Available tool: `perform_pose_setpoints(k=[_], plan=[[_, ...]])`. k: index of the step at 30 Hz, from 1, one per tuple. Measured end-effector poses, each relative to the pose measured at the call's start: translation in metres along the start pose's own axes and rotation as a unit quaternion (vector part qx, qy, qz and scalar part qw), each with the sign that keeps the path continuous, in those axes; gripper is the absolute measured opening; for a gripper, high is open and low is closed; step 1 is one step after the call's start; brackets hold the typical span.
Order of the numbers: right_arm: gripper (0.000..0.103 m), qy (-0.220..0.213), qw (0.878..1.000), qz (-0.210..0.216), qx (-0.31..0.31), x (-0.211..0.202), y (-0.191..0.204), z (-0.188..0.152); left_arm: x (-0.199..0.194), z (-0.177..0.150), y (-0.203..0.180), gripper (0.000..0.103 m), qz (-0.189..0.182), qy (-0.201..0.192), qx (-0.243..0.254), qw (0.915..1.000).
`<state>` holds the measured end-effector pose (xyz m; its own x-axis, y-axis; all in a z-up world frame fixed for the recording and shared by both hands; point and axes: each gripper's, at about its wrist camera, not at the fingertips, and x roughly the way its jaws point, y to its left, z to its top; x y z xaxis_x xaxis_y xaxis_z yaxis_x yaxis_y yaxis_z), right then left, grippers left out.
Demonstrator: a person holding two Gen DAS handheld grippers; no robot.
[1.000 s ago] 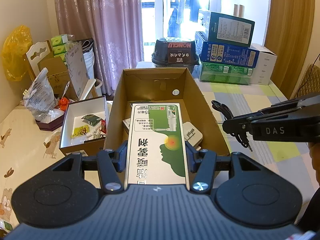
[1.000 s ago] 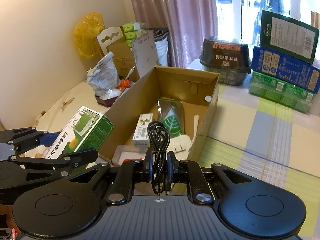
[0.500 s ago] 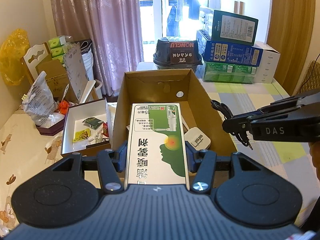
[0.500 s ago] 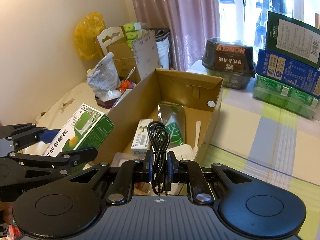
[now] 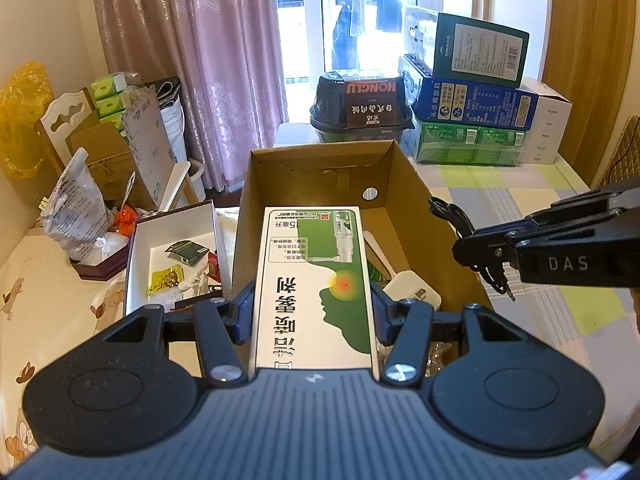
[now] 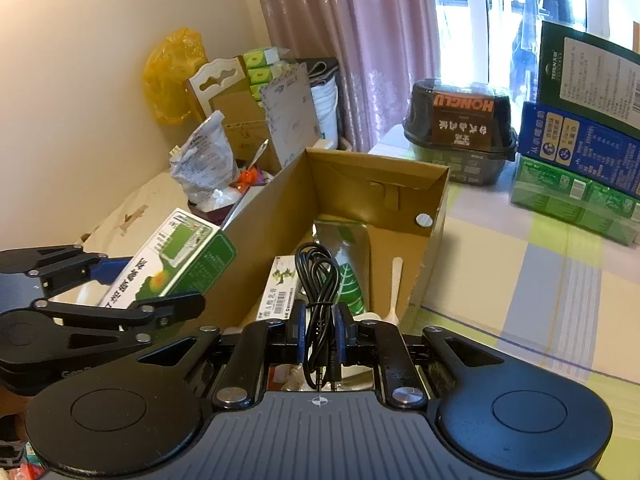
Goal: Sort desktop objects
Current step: 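Lower both tools into the box and open them to release the items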
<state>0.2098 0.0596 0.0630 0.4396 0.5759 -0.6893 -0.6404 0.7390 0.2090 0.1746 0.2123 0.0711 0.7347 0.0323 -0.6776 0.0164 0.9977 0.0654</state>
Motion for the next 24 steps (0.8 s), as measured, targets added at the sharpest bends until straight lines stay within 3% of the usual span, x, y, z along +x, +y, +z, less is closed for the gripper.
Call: perform_pose_setpoints(k=[18,24], plan=[[0.011,0.001,1.000,-0.002,0.011,0.017,-0.016,0.007,0.035,0.006,0.002,0.054,-0.019,0.001,-0.009,0.9998],[0.011,0.003,1.000,-0.003,0.013,0.019,-0.018,0.005,0.032,0.005,0.005,0.054,0.002,-0.002,0.000,1.0000]])
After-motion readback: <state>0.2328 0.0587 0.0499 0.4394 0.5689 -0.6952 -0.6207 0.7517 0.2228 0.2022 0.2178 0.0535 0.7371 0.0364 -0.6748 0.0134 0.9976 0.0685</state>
